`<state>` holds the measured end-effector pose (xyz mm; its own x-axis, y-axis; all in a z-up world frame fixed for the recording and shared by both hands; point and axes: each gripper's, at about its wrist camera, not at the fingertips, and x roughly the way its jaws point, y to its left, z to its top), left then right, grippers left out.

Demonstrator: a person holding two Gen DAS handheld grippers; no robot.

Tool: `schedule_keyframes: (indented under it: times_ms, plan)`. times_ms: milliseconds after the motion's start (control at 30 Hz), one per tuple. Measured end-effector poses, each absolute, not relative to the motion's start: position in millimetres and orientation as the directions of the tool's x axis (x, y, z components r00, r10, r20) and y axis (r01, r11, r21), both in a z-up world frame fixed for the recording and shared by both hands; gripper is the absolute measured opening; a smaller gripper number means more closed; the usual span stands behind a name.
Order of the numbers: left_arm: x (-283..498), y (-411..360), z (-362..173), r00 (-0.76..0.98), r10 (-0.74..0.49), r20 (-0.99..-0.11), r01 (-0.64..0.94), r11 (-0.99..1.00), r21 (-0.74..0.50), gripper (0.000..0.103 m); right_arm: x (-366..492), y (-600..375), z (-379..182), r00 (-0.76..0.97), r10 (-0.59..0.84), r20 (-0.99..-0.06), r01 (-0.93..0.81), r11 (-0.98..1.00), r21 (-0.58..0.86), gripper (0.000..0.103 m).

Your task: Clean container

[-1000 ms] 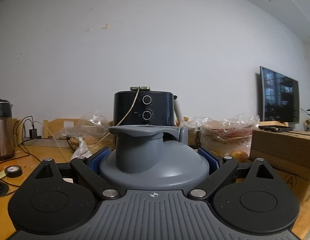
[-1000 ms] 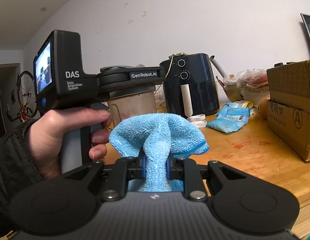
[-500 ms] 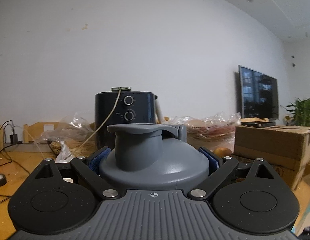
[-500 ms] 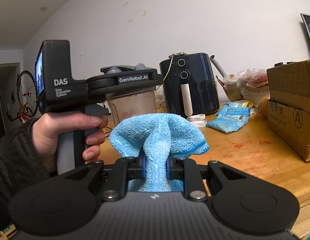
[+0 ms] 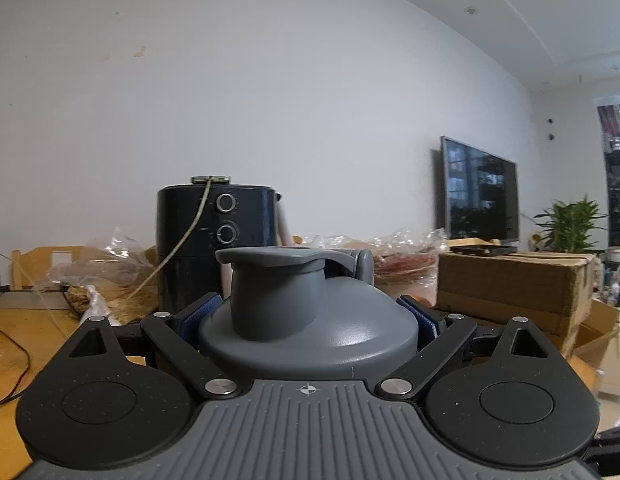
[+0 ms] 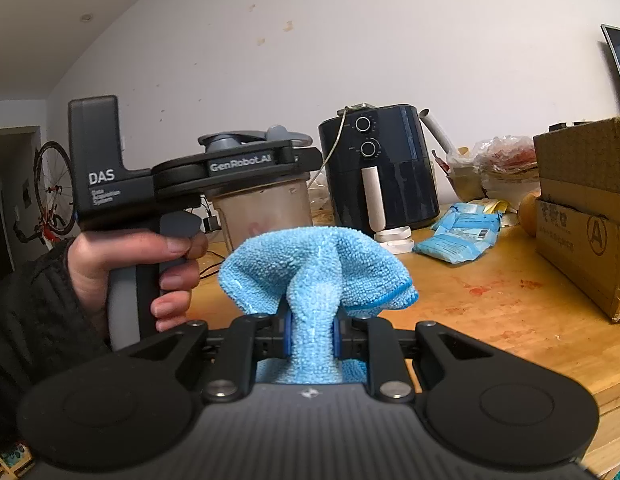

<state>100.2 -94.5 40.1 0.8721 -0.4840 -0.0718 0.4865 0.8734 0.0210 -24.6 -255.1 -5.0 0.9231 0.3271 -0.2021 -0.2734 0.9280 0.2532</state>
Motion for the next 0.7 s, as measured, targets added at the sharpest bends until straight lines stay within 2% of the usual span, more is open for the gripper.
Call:
schedule_keyframes:
  times_ms: [700]
  plan:
    - [117,-70,34,0.682,-0.728,-0.071,0.73,0.683,0.011,0.094,-21,-253,-6,0.917,0.34,-0.207,-0.285,0.924,0.253,0.016]
